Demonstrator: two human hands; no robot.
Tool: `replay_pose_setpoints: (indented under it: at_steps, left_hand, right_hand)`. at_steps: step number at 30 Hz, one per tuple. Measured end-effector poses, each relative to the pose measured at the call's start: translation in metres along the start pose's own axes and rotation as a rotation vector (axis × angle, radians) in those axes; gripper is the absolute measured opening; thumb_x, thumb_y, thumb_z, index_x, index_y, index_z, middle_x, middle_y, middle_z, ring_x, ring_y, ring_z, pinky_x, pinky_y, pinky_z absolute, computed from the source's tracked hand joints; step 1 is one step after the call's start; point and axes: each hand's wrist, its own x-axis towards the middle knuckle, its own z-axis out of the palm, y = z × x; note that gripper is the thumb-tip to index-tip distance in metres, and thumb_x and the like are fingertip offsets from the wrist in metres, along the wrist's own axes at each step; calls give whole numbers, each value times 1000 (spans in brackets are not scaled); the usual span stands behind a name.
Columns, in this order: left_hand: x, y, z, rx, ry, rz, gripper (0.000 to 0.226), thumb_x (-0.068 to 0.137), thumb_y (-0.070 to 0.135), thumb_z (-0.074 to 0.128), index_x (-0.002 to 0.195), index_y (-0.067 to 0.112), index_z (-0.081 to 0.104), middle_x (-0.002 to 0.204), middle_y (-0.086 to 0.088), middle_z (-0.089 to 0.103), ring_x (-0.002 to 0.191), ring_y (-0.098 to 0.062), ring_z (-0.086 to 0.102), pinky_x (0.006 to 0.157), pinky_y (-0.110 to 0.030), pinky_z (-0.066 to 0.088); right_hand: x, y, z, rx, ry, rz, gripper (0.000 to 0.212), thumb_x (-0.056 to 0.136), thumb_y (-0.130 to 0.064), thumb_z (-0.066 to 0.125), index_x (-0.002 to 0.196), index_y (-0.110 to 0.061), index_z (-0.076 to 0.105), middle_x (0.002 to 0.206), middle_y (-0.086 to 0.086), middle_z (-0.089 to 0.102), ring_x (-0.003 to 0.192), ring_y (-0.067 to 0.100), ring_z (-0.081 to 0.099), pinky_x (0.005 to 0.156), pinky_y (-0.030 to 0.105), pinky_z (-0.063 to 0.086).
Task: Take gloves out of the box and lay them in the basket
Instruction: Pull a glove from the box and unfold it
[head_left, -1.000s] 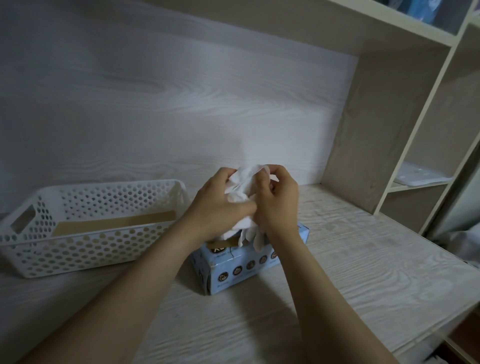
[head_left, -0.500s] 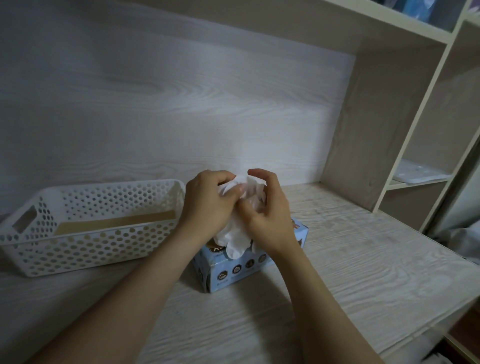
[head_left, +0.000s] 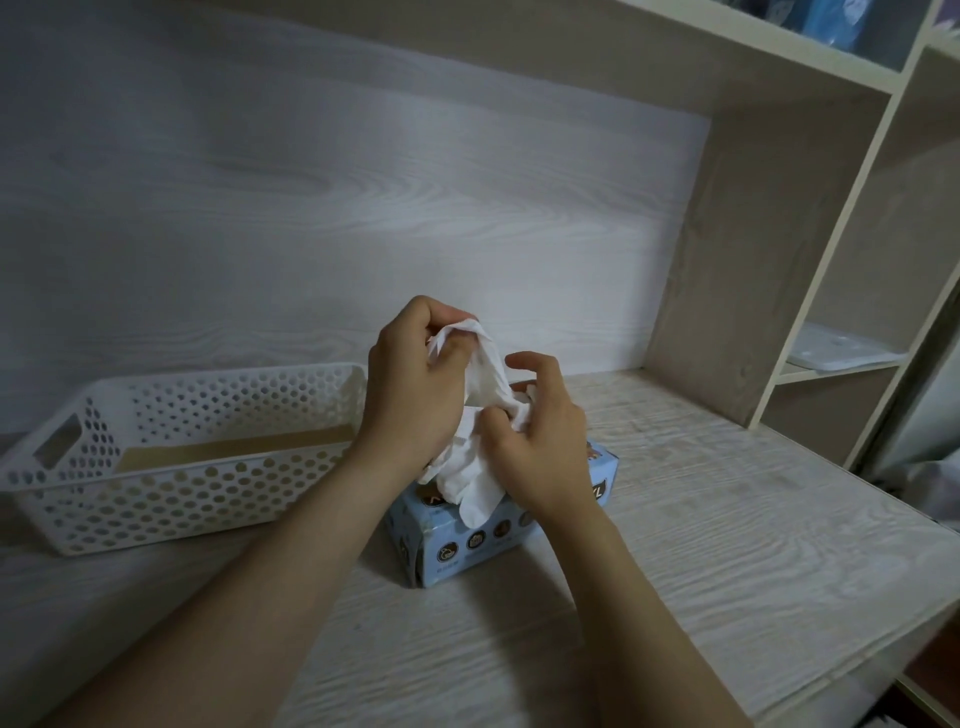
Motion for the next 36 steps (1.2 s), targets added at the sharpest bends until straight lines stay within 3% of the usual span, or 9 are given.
replay_pose_setpoints:
  at_steps: [6,12,16,19,23,25,28,32,36]
  left_hand:
    - [0,-3,-4,26,127,-9,9,101,13,62,104,20,67,100,17,70,96,1,65,80,-16,50]
    - [-1,-2,-6,79,243,-81,5,107,14,53,109,19,54,99,16,55,87,3,55,67,2,37]
    - [1,-4,-8,223,28,-164,11,113,27,40,116,16,41,95,12,50,81,-1,51,62,-12,40]
    - [1,-3,-10,261,-218,-265,26,112,38,35,118,13,43,98,3,57,82,-7,54,63,-26,41]
    - [0,-3,-9,302,-357,-298,28,102,37,46,108,12,57,99,-1,64,88,-17,60,67,-33,42]
    - [2,-9,-10,333,-354,-250,29,99,29,50,89,2,57,82,-9,63,75,-27,60,64,-34,39]
    - [4,-12,-13,354,-302,-185,39,104,27,52,71,9,44,65,-5,46,61,-20,45,56,-31,31]
    - [3,-9,-12,342,-158,-59,45,108,29,51,69,11,38,62,-1,40,57,-15,37,48,-23,27]
    - [4,-9,-11,282,-76,-42,45,108,29,52,76,-3,47,68,-18,53,61,-18,45,56,-32,32]
  right_hand:
    - [1,1,-5,-66,-56,34,45,74,-45,51,119,-40,50,75,-15,68,83,12,67,96,57,52]
    - [3,4,-7,11,-54,23,38,76,-41,48,113,-37,57,69,-3,68,73,14,65,93,58,53]
    - [2,3,-8,61,-52,20,43,80,-28,49,123,-32,54,76,-2,68,73,11,63,74,39,51]
    - [1,3,-8,95,-39,-40,52,81,-20,48,131,-33,52,111,-3,64,102,8,60,80,25,44]
    - [3,3,-5,56,0,-129,49,79,-9,45,120,-26,66,116,-2,56,104,-1,53,80,5,37]
    - [3,6,-4,84,26,-143,48,76,-4,42,115,-23,62,113,2,56,95,5,55,79,11,40]
    - [3,7,-5,158,44,-132,49,72,0,39,112,-27,47,107,3,53,89,20,52,78,29,42]
    - [1,2,-5,98,-3,-229,45,73,8,37,101,-20,59,118,4,49,100,1,52,75,12,42]
    - [3,6,-7,74,-18,-288,41,78,6,39,100,-14,67,119,5,53,104,0,55,82,8,41]
